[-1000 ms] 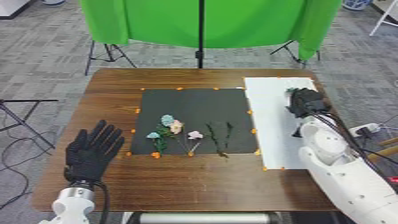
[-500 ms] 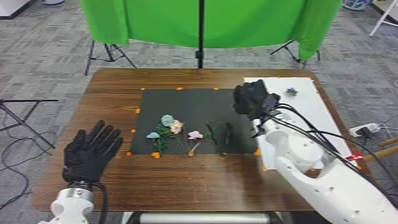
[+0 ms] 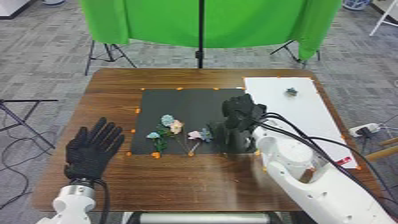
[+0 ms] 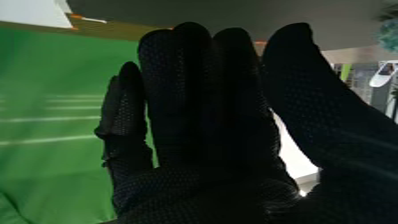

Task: Arrange flowers

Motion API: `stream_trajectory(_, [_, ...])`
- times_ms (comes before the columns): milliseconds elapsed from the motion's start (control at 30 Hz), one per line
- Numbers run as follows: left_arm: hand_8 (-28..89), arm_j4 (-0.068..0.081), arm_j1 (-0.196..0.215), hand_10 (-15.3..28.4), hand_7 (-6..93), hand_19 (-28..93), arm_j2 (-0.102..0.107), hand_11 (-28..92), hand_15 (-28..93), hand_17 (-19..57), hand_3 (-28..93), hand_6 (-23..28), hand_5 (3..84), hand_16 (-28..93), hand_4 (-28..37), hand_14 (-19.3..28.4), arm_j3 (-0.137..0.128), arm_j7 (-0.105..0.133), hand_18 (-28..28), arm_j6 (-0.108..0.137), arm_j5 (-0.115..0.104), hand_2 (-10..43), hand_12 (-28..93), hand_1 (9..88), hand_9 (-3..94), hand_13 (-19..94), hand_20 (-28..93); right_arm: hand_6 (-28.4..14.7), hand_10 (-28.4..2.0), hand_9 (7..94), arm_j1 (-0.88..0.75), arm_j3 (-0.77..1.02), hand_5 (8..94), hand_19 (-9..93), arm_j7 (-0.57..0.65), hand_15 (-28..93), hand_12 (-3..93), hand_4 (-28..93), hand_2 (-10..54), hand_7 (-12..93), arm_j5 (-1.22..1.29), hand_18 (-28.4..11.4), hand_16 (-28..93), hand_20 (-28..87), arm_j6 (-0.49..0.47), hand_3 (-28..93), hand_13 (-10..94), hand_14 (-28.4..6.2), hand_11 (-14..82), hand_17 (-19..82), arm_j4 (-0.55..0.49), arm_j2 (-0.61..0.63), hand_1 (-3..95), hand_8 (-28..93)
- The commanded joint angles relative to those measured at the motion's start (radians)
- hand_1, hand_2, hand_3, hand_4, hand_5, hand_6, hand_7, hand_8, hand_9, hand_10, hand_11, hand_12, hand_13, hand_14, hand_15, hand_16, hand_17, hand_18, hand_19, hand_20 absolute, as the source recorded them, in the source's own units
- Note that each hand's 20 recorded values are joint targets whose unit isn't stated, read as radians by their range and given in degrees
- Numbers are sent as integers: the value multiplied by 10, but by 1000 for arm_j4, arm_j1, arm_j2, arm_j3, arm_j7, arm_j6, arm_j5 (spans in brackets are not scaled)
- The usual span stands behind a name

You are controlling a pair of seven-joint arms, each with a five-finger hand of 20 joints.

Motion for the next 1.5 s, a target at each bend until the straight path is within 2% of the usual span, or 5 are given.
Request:
stream_trajectory(33, [-82,1,21,170,74,412,-2,198,366,-85,770,115,424,-81,-283,179,4,0,168,21,-3,130,96,282,357,269,139,-19,-159,652,-51,48,643,826,11,631,196,-283,-95,193,99,-228,209,361,49,808,565,-129,293,272,-77,1,420,-140])
stream_trajectory(867, [-83,7,8,170,77,412,5,203,370,-85,774,116,427,-83,-283,178,13,-10,167,36,30,134,94,281,360,269,139,2,-126,721,-28,-110,703,861,15,662,277,-283,-95,220,-41,-229,236,407,69,497,609,-117,266,298,5,-73,641,-149])
stream_trajectory(933, [-83,7,8,170,77,412,3,205,371,-84,774,116,427,-83,-283,178,12,-10,166,35,27,134,95,281,360,269,139,3,-122,736,-25,-115,704,864,16,648,318,35,-95,234,-45,-226,279,419,79,-96,614,-111,235,300,15,-74,877,-115])
stream_trajectory(1000, [-83,7,8,170,77,412,4,205,371,-84,774,116,428,-83,-283,178,13,-10,166,36,27,134,95,281,360,269,139,3,-116,762,-22,-120,709,863,15,637,366,181,-95,245,-52,-223,316,418,110,-267,618,-105,186,305,29,-76,940,-69])
stream_trajectory(1500, [-84,4,18,169,77,412,-1,206,373,-84,774,116,429,-84,-283,179,9,-10,165,24,14,134,93,281,359,269,139,0,-107,861,-32,-101,798,875,19,586,457,426,-95,368,-29,-226,418,436,258,-283,697,-86,196,342,16,-67,946,-12])
